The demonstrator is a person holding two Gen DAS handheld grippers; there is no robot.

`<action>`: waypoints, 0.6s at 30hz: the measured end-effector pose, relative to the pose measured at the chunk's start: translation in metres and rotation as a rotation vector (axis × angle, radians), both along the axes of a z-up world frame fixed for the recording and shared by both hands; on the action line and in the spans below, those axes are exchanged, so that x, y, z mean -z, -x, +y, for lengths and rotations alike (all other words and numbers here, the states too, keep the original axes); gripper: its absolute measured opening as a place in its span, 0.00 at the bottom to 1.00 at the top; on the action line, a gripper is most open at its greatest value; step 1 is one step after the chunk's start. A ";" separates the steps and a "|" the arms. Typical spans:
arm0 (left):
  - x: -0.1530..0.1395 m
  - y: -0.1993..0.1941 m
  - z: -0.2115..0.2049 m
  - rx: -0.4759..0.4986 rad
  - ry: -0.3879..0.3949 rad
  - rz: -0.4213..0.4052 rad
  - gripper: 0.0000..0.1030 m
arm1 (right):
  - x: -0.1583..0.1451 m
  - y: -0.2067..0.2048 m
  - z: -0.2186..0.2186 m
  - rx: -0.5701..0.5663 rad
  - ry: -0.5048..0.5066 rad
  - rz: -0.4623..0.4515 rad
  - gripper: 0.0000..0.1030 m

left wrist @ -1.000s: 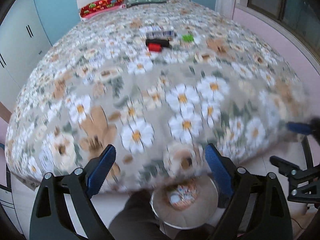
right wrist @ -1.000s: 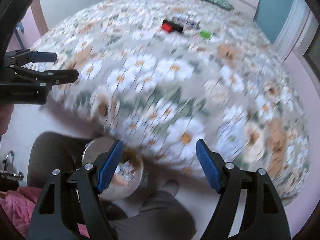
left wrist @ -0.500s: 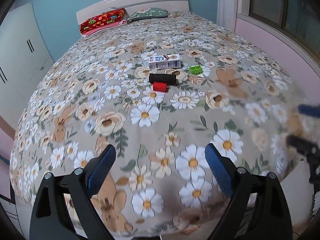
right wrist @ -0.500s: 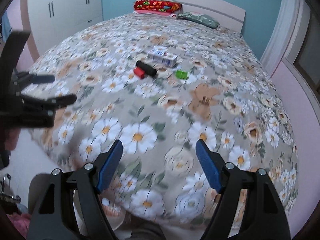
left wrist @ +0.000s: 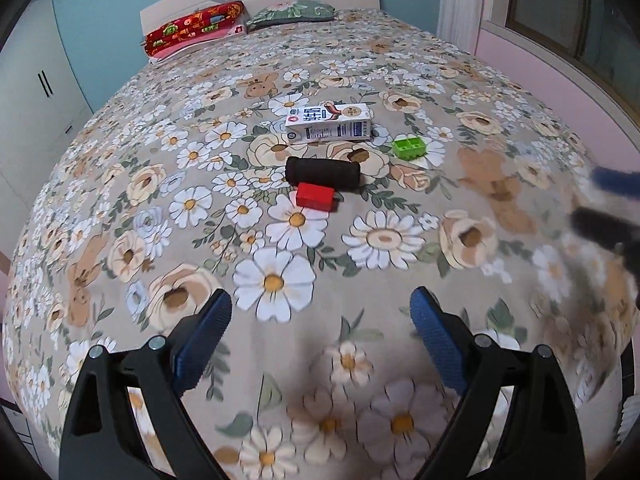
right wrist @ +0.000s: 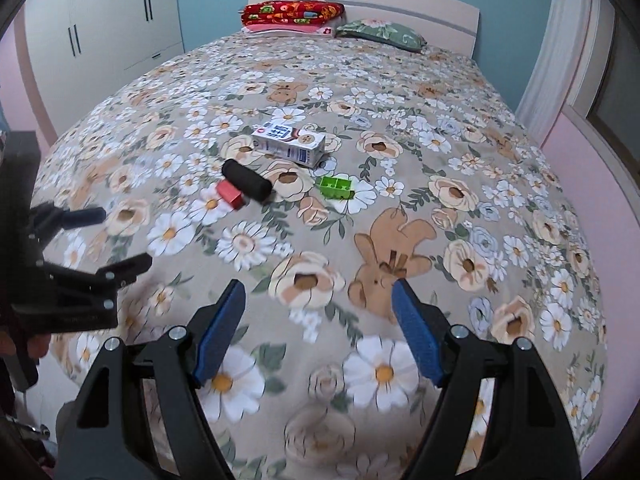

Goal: Collect trash
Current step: 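Move both open tools back toward the items on the bed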

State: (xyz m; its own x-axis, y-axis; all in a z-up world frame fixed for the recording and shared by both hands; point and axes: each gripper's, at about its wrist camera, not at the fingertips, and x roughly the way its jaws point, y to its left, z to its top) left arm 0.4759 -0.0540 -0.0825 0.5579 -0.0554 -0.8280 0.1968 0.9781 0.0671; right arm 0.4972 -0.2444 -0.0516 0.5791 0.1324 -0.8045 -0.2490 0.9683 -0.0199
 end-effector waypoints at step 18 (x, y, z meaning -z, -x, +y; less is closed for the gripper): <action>0.070 -0.102 0.001 0.039 0.017 -0.022 0.89 | 0.092 -0.163 0.013 0.103 -0.047 0.061 0.73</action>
State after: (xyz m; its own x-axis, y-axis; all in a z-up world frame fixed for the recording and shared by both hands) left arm 0.5778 -0.0526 -0.1528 0.5728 -0.0919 -0.8146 0.2337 0.9708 0.0547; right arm 0.6602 -0.2311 -0.1432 0.5416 0.1134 -0.8330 -0.1474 0.9883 0.0387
